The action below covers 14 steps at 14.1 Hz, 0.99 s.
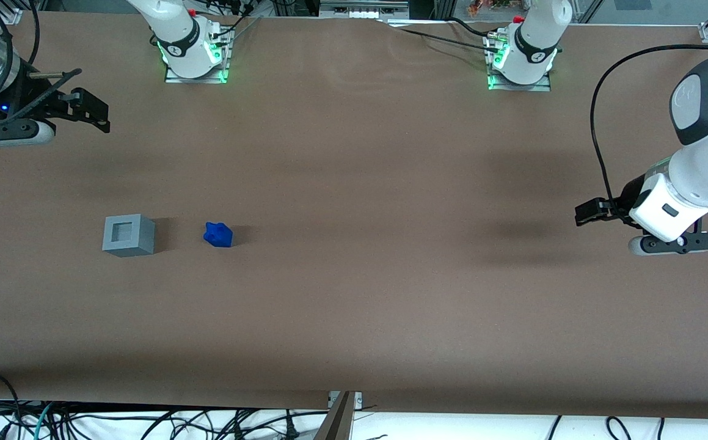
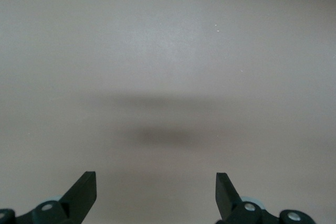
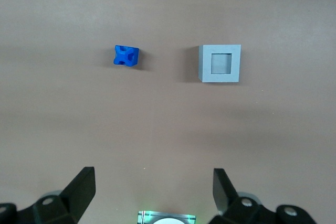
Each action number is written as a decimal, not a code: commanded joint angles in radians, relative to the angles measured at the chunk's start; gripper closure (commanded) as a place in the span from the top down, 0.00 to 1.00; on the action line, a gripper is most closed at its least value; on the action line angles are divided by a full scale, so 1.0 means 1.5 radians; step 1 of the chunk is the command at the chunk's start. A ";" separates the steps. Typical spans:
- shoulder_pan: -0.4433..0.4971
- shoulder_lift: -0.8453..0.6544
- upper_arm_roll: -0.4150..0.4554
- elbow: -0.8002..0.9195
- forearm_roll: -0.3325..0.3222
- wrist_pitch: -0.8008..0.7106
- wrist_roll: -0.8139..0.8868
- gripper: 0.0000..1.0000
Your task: Insert blue part into gray base with right arm
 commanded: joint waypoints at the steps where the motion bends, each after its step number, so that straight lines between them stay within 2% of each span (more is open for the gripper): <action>1: -0.012 -0.004 0.005 -0.002 0.005 0.004 -0.013 0.99; 14: -0.012 -0.004 -0.005 -0.027 0.014 0.012 -0.012 0.99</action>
